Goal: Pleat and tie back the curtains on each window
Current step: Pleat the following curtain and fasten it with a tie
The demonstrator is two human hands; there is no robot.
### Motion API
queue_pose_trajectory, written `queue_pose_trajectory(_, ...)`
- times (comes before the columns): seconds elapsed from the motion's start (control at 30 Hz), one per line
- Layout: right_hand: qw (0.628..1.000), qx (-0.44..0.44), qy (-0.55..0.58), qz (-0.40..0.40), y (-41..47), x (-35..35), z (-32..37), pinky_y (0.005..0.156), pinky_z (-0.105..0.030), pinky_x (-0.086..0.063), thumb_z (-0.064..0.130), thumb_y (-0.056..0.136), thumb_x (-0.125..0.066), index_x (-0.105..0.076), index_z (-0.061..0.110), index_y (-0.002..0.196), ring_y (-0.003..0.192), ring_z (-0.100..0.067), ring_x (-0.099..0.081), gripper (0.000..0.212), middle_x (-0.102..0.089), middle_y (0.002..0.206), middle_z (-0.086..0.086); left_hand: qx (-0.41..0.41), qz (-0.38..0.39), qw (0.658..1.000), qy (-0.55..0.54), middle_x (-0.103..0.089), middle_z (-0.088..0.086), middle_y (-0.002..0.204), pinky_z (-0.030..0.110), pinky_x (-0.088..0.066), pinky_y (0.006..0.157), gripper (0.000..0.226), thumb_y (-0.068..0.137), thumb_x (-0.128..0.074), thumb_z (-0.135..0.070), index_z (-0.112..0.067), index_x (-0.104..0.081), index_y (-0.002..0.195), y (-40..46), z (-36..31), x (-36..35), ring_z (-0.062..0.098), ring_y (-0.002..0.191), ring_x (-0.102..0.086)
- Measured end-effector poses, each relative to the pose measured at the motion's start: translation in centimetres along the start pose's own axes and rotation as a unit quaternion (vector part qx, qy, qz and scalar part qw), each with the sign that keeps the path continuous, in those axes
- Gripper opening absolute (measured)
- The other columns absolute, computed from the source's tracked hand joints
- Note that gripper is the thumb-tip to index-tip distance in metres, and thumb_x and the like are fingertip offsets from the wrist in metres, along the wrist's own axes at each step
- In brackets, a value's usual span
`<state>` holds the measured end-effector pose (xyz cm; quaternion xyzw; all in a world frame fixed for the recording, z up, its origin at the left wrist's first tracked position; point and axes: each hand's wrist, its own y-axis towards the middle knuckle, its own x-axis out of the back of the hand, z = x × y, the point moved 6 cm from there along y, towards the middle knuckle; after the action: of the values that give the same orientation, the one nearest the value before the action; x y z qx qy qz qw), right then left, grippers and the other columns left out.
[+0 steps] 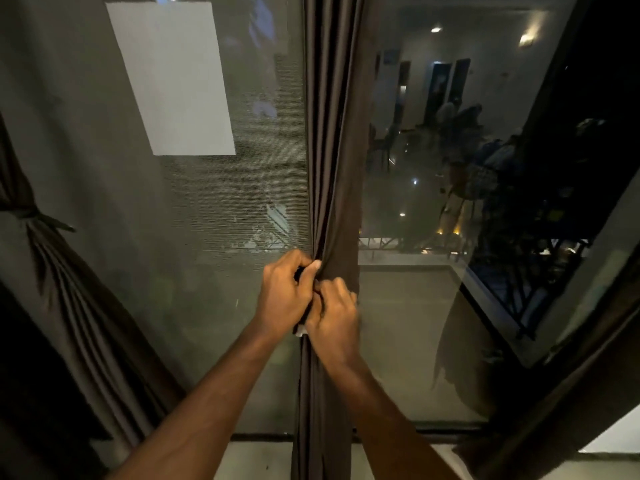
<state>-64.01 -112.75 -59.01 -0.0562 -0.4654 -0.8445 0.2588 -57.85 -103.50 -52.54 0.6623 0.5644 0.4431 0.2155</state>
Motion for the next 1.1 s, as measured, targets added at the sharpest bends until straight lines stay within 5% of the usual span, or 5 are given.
queue_pose_trajectory(0.33,0.992,0.056,0.064,0.092,0.9,1.5,-1.5,0.078,-0.048,-0.049,0.014,0.089,-0.054,-0.068,0.018,0.098,0.090,-0.021,-0.061,0.017,-0.061,0.095,0.002,0.003,-0.043,0.998,0.035,-0.059,-0.001,0.067,0.027,-0.043,0.057,0.019,0.088,-0.070,-0.012,-0.009,-0.058,0.073,-0.7,-1.3,-0.4,0.011,0.059,-0.052)
queue_pose_trajectory(0.47,0.986,-0.068,0.153,0.027,3.5,3.2,-5.0,0.103,-0.048,-0.046,0.033,0.093,-0.058,-0.064,0.025,0.124,0.122,-0.014,-0.055,0.033,-0.054,0.125,0.008,0.003,-0.051,0.998,0.037,-0.054,-0.003,0.064,0.017,-0.035,0.055,0.020,0.089,-0.067,-0.012,-0.012,-0.054,0.074,-1.1,-1.4,0.4,0.008,0.056,-0.045)
queue_pose_trajectory(0.7,0.925,-0.218,0.292,0.105,7.4,1.5,-7.1,0.096,-0.030,-0.054,0.020,0.095,-0.071,-0.053,0.030,0.133,0.112,-0.008,-0.063,0.044,-0.065,0.121,0.008,0.017,-0.047,0.998,0.029,-0.045,-0.010,0.058,0.015,-0.029,0.050,0.022,0.090,-0.068,-0.016,-0.010,-0.054,0.074,-1.1,-1.1,0.6,0.001,0.050,-0.041)
queue_pose_trajectory(0.9,0.961,-0.149,0.234,-0.017,7.9,3.1,-6.9,0.085,-0.015,-0.047,0.011,0.088,-0.077,-0.067,0.024,0.107,0.094,0.003,-0.061,0.024,-0.066,0.107,0.001,0.010,-0.046,0.999,0.023,-0.044,-0.011,0.058,0.015,-0.029,0.049,0.026,0.089,-0.069,-0.012,-0.015,-0.051,0.072,-0.7,-0.6,0.6,0.002,0.051,-0.041)
queue_pose_trajectory(1.1,0.955,-0.143,0.242,-0.096,7.3,3.9,-6.2,0.086,-0.022,-0.051,0.015,0.088,-0.078,-0.064,0.024,0.121,0.098,-0.011,-0.061,0.037,-0.063,0.114,0.002,0.013,-0.049,0.999,0.017,-0.050,-0.011,0.060,0.015,-0.032,0.051,0.022,0.089,-0.067,-0.017,-0.012,-0.056,0.071,-0.2,0.0,0.6,0.004,0.053,-0.044)
